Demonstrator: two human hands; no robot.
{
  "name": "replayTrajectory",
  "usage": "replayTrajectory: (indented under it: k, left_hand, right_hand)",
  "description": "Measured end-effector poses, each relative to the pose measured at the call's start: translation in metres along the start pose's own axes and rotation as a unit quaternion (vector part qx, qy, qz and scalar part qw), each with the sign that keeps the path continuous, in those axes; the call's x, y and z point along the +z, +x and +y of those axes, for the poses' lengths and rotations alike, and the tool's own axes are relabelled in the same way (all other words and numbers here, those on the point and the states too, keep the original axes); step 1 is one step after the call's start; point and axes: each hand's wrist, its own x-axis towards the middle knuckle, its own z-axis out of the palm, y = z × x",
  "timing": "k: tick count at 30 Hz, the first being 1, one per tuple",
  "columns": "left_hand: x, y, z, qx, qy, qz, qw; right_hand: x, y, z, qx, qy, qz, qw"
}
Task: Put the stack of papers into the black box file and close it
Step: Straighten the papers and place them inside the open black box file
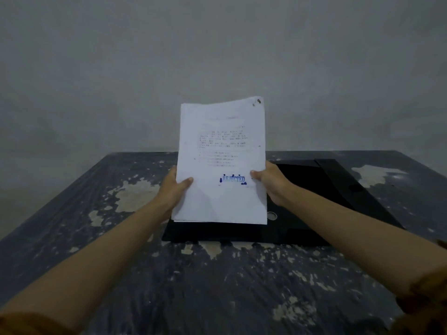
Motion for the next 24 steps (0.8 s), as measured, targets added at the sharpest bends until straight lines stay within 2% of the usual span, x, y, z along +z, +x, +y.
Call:
replayTrajectory:
  k: [5,9,14,24]
  left_hand:
    - [0.001,-0.001,-0.013,-0.101,0.012,-0.037,0.994]
    - [0.005,-0.005,-0.026,-0.178,0.043,-0.049,0.982]
    - [0.011,-0.006,-0.034,-0.190,0.049,-0.054,0.979]
    - [0.044,-0.003,-0.026,-0.186,0.024,-0.058,0.981]
  right_hand:
    - [0.006,0.008,0.018,0.099,-0.046,0.042,0.993]
    - [0.009,0.008,0.036,0.167,-0.078,0.021,0.983]
    - [0.001,0.007,0.035,0.145,-0.171,0.011,0.975]
    - [-0.031,0.000,0.027,0.100,-0.345,-0.032,0.933]
